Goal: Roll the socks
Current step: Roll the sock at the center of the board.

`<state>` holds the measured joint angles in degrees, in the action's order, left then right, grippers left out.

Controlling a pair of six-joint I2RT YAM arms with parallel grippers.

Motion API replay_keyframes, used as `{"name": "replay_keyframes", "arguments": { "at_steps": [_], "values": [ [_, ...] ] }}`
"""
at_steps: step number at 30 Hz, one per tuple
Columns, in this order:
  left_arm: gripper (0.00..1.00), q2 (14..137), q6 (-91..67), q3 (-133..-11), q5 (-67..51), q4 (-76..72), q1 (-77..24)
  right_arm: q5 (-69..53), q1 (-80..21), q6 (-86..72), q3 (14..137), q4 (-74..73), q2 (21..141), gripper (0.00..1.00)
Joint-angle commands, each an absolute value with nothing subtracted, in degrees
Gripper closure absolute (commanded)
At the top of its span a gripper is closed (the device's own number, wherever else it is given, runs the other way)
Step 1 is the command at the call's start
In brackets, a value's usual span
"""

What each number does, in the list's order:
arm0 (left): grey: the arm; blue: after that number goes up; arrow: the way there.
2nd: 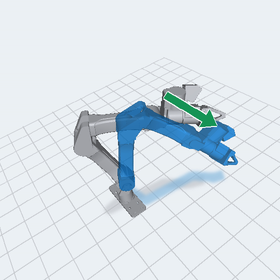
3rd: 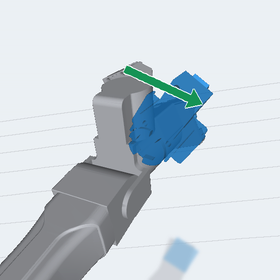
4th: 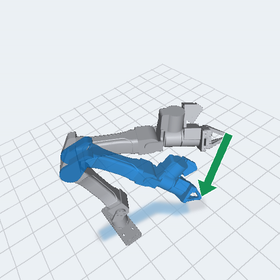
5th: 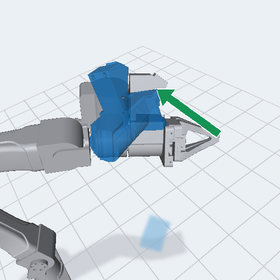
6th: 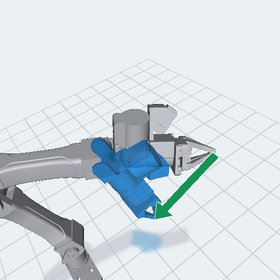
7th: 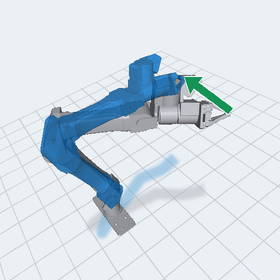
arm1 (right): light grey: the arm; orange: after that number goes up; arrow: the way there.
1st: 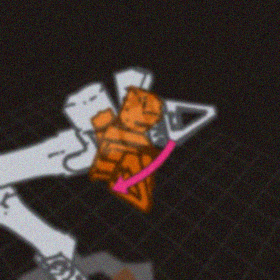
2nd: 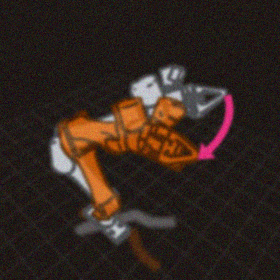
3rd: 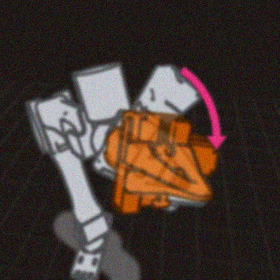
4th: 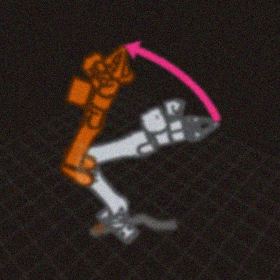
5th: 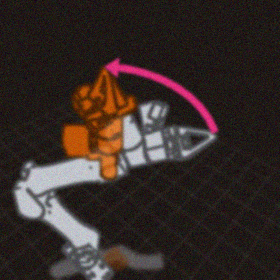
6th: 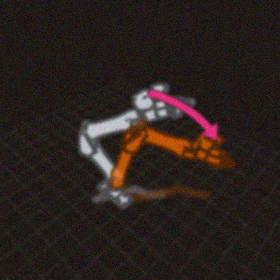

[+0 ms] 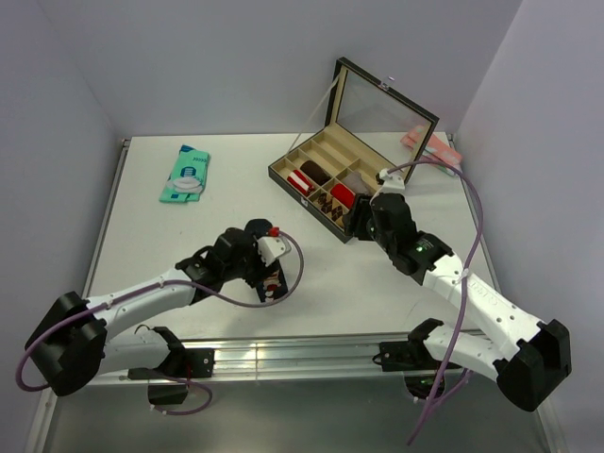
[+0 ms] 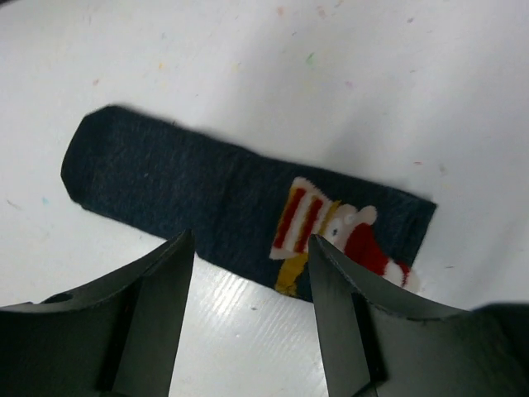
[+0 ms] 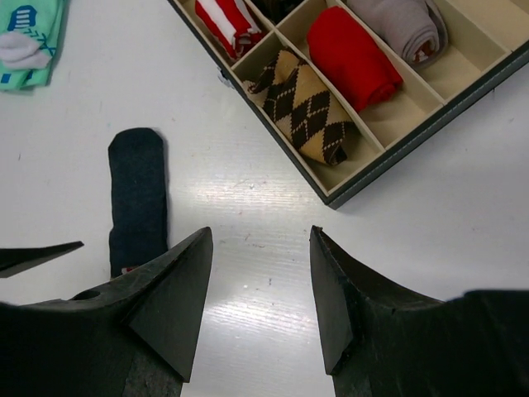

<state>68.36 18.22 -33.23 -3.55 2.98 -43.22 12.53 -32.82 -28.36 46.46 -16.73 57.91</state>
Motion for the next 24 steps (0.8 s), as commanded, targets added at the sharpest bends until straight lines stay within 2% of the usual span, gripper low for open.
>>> {"name": "replay_keyframes", "arguments": {
  "at_steps": [1,10,24],
  "values": [
    [0.37,66.27,17.66,-31.56,-0.88,-0.18,-47.97,14.68,-33.57,-29.79,45.27,-16.08,55.90,0.42],
    [0.40,68.12,20.30,-29.01,-2.90,2.02,-53.70,15.56,-33.75,-29.44,44.39,-16.44,55.02,0.42],
    [0.41,70.14,21.62,-27.42,-5.80,3.78,-54.32,14.85,-33.75,-29.27,43.33,-14.68,57.04,0.42]
  ]
}}
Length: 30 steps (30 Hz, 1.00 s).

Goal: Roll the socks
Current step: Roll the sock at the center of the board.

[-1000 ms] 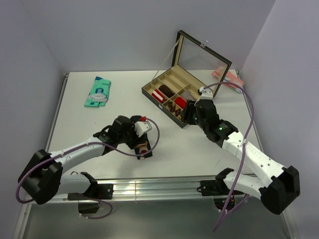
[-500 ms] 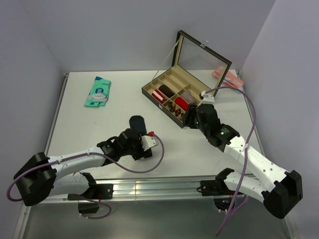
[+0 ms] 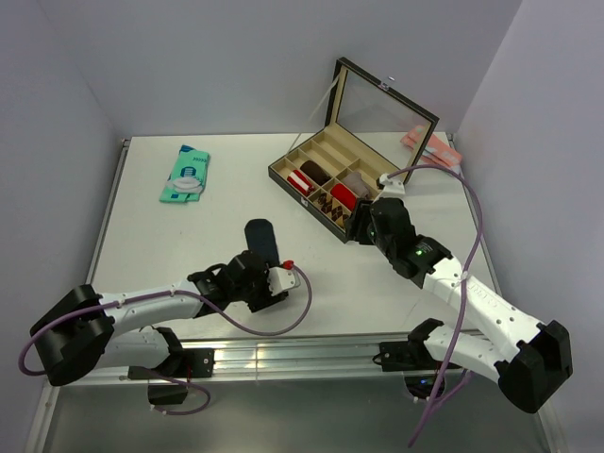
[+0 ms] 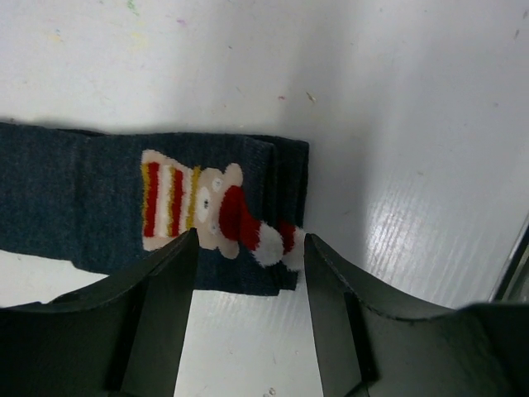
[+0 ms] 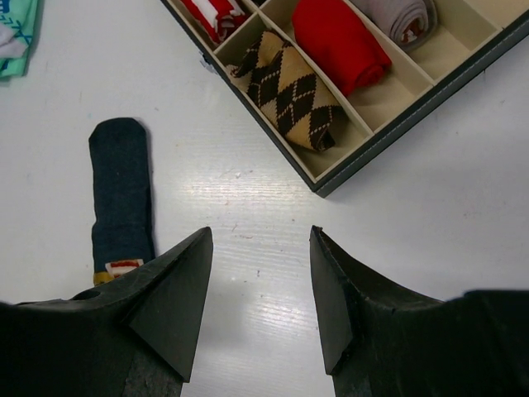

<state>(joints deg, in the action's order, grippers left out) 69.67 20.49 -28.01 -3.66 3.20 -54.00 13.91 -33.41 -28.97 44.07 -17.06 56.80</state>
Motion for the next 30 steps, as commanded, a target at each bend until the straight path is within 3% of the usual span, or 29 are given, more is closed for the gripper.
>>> {"name": "replay_keyframes", "arguments": {
  "at_steps": [1,15,21,27,30],
  "values": [
    [0.41,70.14,21.80,-27.42,-6.76,4.21,-54.32,14.85,-33.75,-29.18,43.24,-14.59,56.95,0.42],
    [0.46,76.55,21.54,-26.98,-3.34,1.15,-54.32,14.76,-33.75,-29.09,42.36,-13.80,57.39,0.44],
    [0.55,79.71,21.62,-27.60,-2.46,0.70,-54.32,14.85,-33.93,-28.65,42.36,-14.85,56.87,0.48],
    [0.78,79.72,22.85,-28.83,-5.87,3.60,-54.14,14.85,-34.36,-28.13,41.84,-14.85,56.43,0.53],
    [0.83,77.26,24.59,-30.58,-12.37,8.24,-53.09,14.94,-34.72,-27.86,41.57,-14.85,56.25,0.55]
  ]
}}
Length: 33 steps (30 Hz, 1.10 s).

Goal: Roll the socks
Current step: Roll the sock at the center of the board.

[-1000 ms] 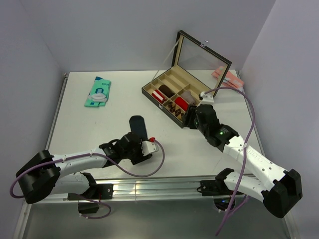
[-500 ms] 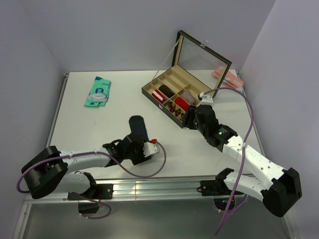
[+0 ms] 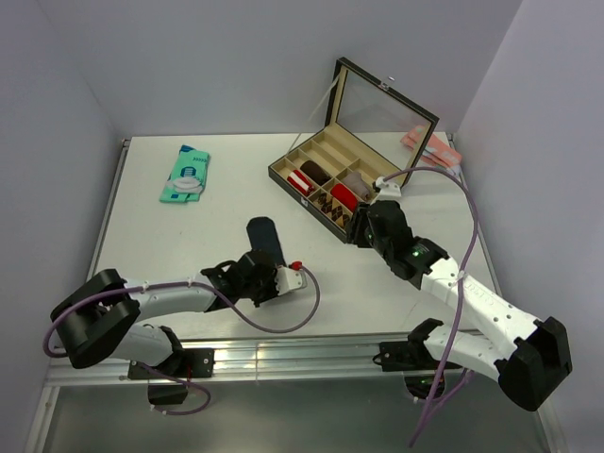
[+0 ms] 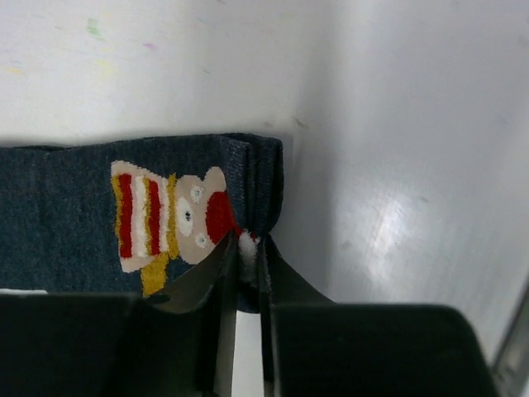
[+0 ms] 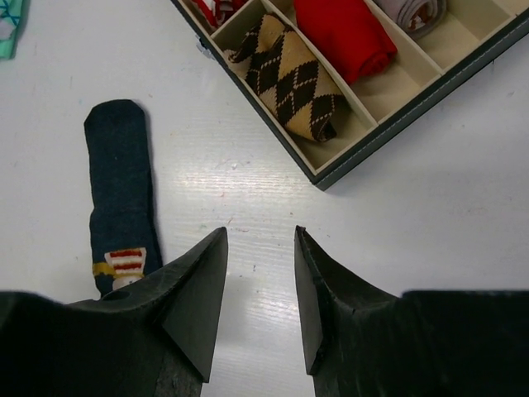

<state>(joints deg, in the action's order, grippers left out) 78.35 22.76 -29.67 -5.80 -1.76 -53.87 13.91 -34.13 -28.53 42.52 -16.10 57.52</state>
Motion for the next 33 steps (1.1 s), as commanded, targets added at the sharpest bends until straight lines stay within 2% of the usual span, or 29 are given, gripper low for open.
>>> {"name": "replay_keyframes", "arguments": {
  "at_steps": [1,7,8,11,12,19,26,33],
  "values": [
    [0.86,76.73,25.22,-32.33,-16.31,12.00,-52.65,15.03,-34.80,-27.77,41.49,-14.94,56.16,0.55],
    [0.88,75.93,35.93,-41.02,-34.78,27.48,-44.22,13.54,-36.03,-26.63,41.57,-14.68,54.76,0.58],
    [0.88,78.11,37.95,-42.70,-40.55,34.30,-42.73,13.36,-36.64,-26.63,41.22,-14.59,53.97,0.58],
    [0.86,85.65,47.70,-49.55,-46.65,44.79,-37.10,12.31,-37.70,-26.46,40.43,-13.98,52.39,0.59],
    [0.86,87.96,54.51,-51.14,-50.24,52.83,-34.48,11.96,-38.14,-26.28,40.26,-13.80,52.03,0.59],
    [0.91,109.74,73.11,-65.10,-55.98,75.55,-25.32,12.04,-44.99,-23.82,39.73,-12.83,51.33,0.60],
    [0.92,117.07,71.31,-71.01,-54.58,76.48,-21.10,8.88,-53.78,-20.14,37.10,-6.78,52.64,0.60],
    [0.91,122.08,63.64,-72.69,-51.16,71.29,-20.57,0.27,-59.59,-16.88,33.40,5.95,58.79,0.50]
  ]
}}
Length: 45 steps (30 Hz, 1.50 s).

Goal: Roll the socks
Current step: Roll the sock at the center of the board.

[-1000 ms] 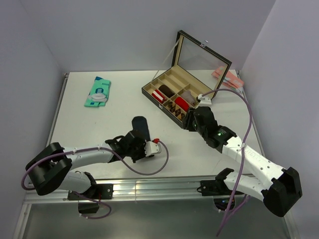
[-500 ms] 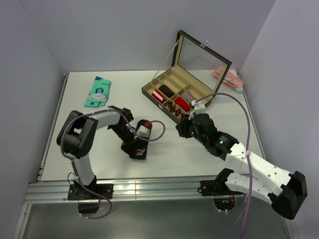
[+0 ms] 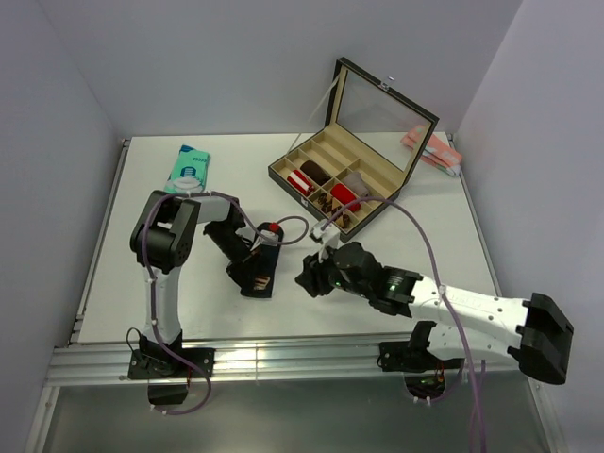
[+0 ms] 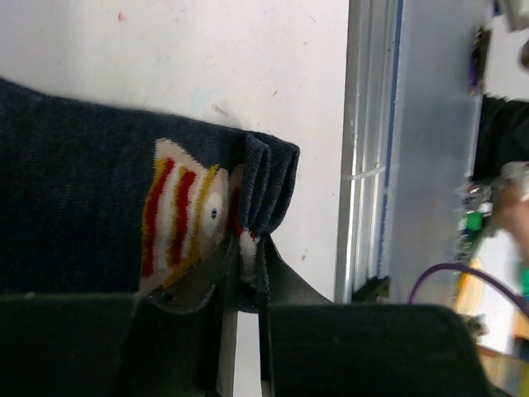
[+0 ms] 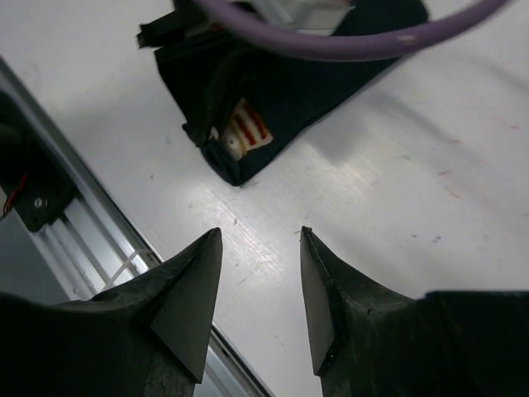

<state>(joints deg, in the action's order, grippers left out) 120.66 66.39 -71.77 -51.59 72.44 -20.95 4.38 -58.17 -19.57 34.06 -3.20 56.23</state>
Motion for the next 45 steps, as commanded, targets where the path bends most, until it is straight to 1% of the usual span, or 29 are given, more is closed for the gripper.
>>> {"name": "replay_keyframes", "arguments": {
  "at_steps": [1,2,4,5,11,22,31,34,35,39,40,41,43,44,45],
  "values": [
    [0.91,122.60,62.68,-72.60,-50.63,70.32,-20.57,0.26,-59.76,-16.79,33.57,7.02,60.10,0.49],
    [0.91,122.78,61.53,-72.51,-49.75,69.79,-20.57,-2.35,-60.37,-16.18,33.92,7.81,63.16,0.48],
    [0.92,123.05,60.39,-72.16,-49.05,68.47,-20.57,-2.46,-61.17,-15.47,35.67,9.22,66.69,0.47],
    [0.92,123.22,60.12,-72.07,-48.43,67.86,-20.48,-2.72,-62.22,-14.69,36.29,9.75,70.54,0.46],
    [0.92,124.10,59.50,-72.69,-47.99,67.68,-20.48,-3.69,-63.81,-12.31,42.27,12.83,84.78,0.44],
    [0.92,123.75,58.89,-72.69,-46.93,67.76,-20.30,-1.76,-65.21,-9.14,51.05,11.43,95.36,0.43],
    [0.93,123.75,58.97,-72.86,-46.58,68.03,-20.39,-1.85,-65.48,-8.61,51.86,11.51,100.10,0.44],
    [0.91,123.84,58.89,-72.86,-46.84,67.85,-20.39,-2.20,-65.48,-8.44,52.56,11.34,101.77,0.48],
    [0.90,123.84,58.71,-72.86,-46.93,67.85,-20.39,-2.11,-65.48,-8.52,52.91,10.99,102.39,0.53],
    [0.88,123.40,59.06,-72.77,-47.81,68.12,-20.39,-1.32,-65.48,-9.22,54.05,10.81,104.94,0.64],
    [0.87,123.05,58.98,-72.34,-47.90,67.77,-20.39,-0.88,-65.48,-9.84,53.88,11.33,105.29,0.74],
    [0.86,122.44,58.71,-72.07,-47.81,67.33,-20.39,-0.53,-65.48,-10.37,53.70,11.69,105.38,0.79],
    [0.85,121.65,57.48,-71.46,-47.64,65.75,-20.39,-0.88,-65.22,-12.30,52.74,12.30,104.86,0.87],
    [0.85,120.77,57.22,-70.93,-47.72,65.13,-20.39,-1.05,-64.95,-13.09,52.39,12.83,104.59,0.94],
    [0.84,120.24,55.48,-70.67,-47.81,64.26,-20.30,-1.32,-64.69,-13.70,51.60,12.92,104.15,0.96]
  ]
}}
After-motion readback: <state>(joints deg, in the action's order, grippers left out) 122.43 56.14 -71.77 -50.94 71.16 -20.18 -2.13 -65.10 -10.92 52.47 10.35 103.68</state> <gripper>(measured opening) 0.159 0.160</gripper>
